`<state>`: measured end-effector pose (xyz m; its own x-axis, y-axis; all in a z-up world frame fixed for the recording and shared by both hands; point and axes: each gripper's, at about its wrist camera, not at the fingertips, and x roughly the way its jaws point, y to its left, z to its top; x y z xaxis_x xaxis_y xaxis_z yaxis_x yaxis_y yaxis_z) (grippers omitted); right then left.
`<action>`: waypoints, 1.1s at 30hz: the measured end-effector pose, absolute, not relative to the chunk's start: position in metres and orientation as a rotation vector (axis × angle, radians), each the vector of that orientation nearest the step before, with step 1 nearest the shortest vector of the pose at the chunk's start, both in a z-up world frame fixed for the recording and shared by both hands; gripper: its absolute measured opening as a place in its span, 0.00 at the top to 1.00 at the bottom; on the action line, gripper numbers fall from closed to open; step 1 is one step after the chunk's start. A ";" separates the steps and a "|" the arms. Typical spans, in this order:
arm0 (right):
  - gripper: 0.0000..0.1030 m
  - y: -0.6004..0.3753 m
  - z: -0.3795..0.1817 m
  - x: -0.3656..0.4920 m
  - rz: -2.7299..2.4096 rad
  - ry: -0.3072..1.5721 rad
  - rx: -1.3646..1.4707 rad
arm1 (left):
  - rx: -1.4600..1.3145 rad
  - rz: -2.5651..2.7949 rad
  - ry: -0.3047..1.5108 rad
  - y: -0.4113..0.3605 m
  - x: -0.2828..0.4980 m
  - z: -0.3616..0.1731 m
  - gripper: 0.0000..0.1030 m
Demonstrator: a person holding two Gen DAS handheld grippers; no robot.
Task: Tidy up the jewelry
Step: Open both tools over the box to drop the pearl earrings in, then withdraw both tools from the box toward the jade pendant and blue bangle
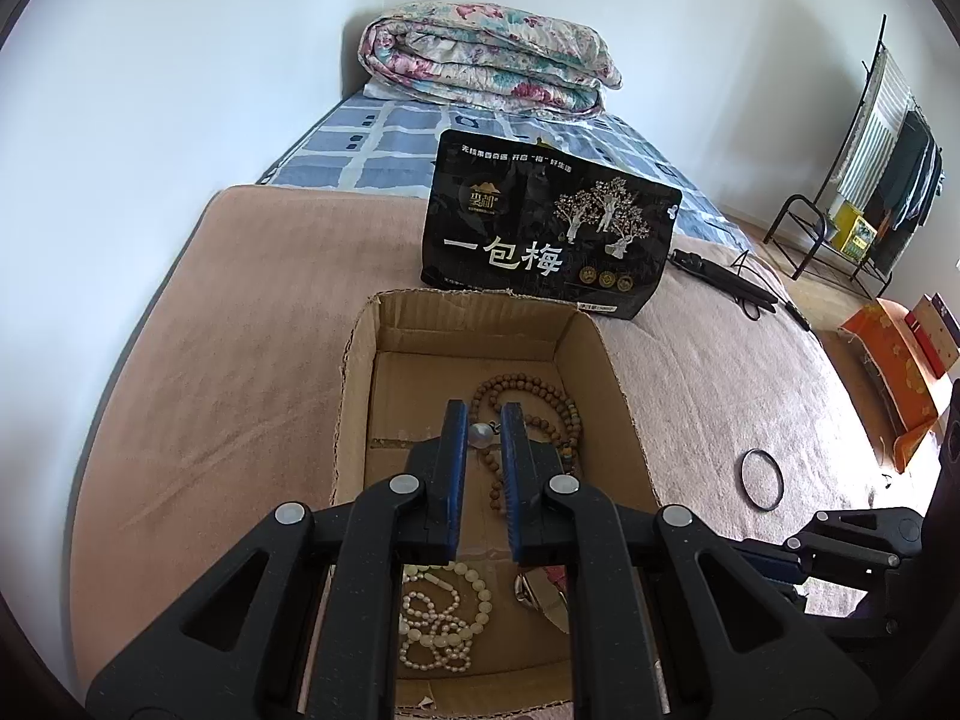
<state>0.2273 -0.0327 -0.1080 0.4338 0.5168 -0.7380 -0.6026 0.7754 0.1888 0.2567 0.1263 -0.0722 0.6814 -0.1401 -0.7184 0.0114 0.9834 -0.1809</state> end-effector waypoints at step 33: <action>0.00 -0.051 -0.090 0.198 0.600 0.795 -0.152 | -0.117 -0.051 0.738 0.107 0.231 -0.045 0.24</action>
<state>0.1982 -0.0506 -0.0901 0.5449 0.4481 -0.7088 -0.5587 0.8243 0.0916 0.2309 0.1070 -0.0453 0.7391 -0.0872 -0.6679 0.0050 0.9923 -0.1240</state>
